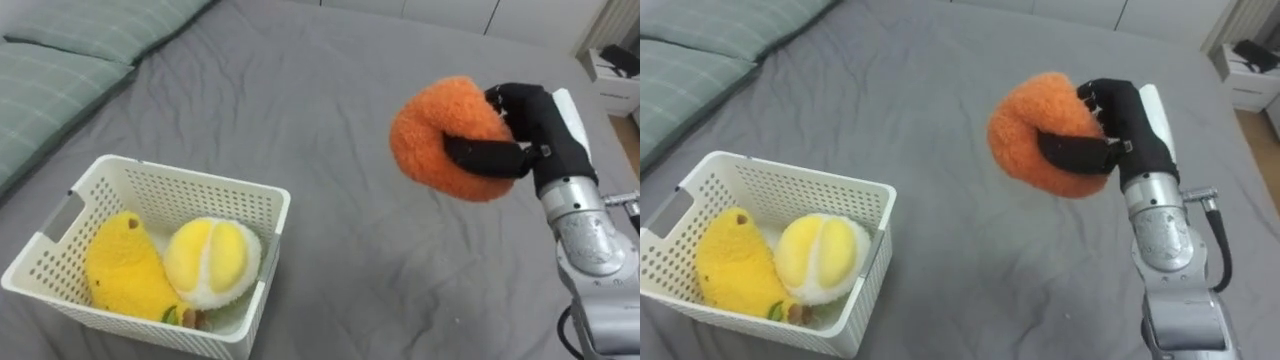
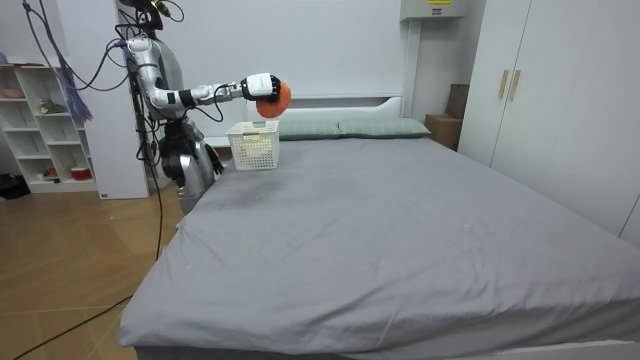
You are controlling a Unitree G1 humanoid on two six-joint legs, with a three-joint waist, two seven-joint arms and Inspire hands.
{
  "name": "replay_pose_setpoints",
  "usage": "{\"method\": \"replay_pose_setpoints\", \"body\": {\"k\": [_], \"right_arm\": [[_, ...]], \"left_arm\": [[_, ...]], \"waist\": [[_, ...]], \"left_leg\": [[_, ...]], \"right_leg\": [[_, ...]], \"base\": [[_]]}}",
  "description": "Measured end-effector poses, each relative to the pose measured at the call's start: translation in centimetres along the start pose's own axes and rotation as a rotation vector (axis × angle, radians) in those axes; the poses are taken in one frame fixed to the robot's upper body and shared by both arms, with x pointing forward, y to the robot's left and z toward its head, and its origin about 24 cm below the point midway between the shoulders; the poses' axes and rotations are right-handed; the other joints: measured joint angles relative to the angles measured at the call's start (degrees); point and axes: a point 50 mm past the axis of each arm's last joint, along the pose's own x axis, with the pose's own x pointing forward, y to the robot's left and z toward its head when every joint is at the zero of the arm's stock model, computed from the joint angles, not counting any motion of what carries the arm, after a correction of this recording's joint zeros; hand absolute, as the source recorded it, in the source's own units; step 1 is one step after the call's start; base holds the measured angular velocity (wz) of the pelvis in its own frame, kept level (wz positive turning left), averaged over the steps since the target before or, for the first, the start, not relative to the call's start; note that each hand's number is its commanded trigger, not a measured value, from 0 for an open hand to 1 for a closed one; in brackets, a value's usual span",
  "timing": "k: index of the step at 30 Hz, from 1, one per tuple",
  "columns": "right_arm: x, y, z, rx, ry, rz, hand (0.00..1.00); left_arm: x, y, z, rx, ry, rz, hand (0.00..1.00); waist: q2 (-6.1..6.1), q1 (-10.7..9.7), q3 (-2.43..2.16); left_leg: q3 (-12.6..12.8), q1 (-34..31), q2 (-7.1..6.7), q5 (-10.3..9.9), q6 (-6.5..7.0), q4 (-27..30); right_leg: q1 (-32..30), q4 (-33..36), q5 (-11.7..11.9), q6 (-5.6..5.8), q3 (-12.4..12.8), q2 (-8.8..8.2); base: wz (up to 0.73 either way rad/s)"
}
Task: Collect toys from the bed
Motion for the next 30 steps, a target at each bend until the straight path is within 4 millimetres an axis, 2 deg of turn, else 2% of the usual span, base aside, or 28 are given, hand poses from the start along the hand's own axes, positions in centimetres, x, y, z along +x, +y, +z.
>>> {"method": "replay_pose_setpoints", "body": {"k": [5,8,9,11,16,22,28,30], "right_arm": [[1.7,-0.4,2.5,0.007,-0.087,-0.020,1.00],[2.0,-0.3,3.0,0.010,-0.100,-0.017,1.00],[2.0,-0.1,2.9,0.020,-0.098,-0.008,1.00],[2.0,0.3,3.0,0.032,-0.099,0.012,1.00],[1.9,1.3,3.2,0.014,-0.108,0.043,1.00],[1.8,2.7,3.4,-0.037,-0.109,0.109,1.00],[1.7,3.5,3.4,-0.044,-0.101,0.147,1.00],[1.6,3.9,3.3,-0.047,-0.094,0.163,0.89]], "left_arm": [[0.0,0.2,-0.4,0.006,0.013,0.002,0.00],[-0.1,0.1,-0.7,0.007,0.021,0.001,0.00],[-0.2,0.0,-1.2,0.007,0.035,-0.003,0.00],[-0.3,-0.1,-1.6,0.009,0.042,-0.004,0.00],[-0.6,-0.4,-2.8,0.011,0.070,-0.016,0.00],[-0.8,-0.7,-3.5,0.028,0.092,-0.023,0.00],[-0.8,-0.7,-3.4,0.043,0.092,-0.020,0.00],[-0.8,-0.7,-3.4,0.044,0.099,-0.019,0.00]], "waist": [[-0.06,1.43,-0.02],[-0.06,2.25,0.01],[0.01,2.98,0.04],[0.18,3.12,0.08],[0.24,4.82,0.11],[-0.07,7.62,0.11],[-0.51,10.02,0.07],[-0.49,10.61,0.22]], "left_leg": [[-0.65,-0.19,-0.08,0.00,-0.02,0.10],[-1.08,-0.29,-0.17,-0.01,-0.02,0.27],[-1.46,-0.25,-0.23,-0.01,-0.02,0.32],[-2.27,-0.21,-0.39,0.00,-0.02,0.47],[-5.45,-0.95,-1.21,0.08,-0.11,1.35],[-8.64,-1.50,-2.19,0.91,-0.31,2.02],[-12.76,-3.00,-3.48,2.29,-1.03,2.50],[-13.74,-3.10,-3.72,2.62,-1.16,2.51]], "right_leg": [[0.37,-0.08,0.00,-0.01,-1.18,-0.05],[0.57,-0.11,0.01,-0.01,-1.88,-0.12],[0.89,-0.32,0.07,-0.01,-2.42,-0.14],[1.68,-1.09,0.35,0.07,-4.00,-0.20],[2.41,-1.07,0.33,0.09,-7.90,-0.61],[3.21,-0.95,0.21,0.27,-10.63,-1.15],[3.28,-0.96,0.16,0.35,-10.92,-1.29],[3.48,-1.00,0.07,0.46,-10.92,-1.28]], "base": [[0.06],[0.10],[0.18],[0.21],[0.28],[0.29],[0.40],[0.30]]}}
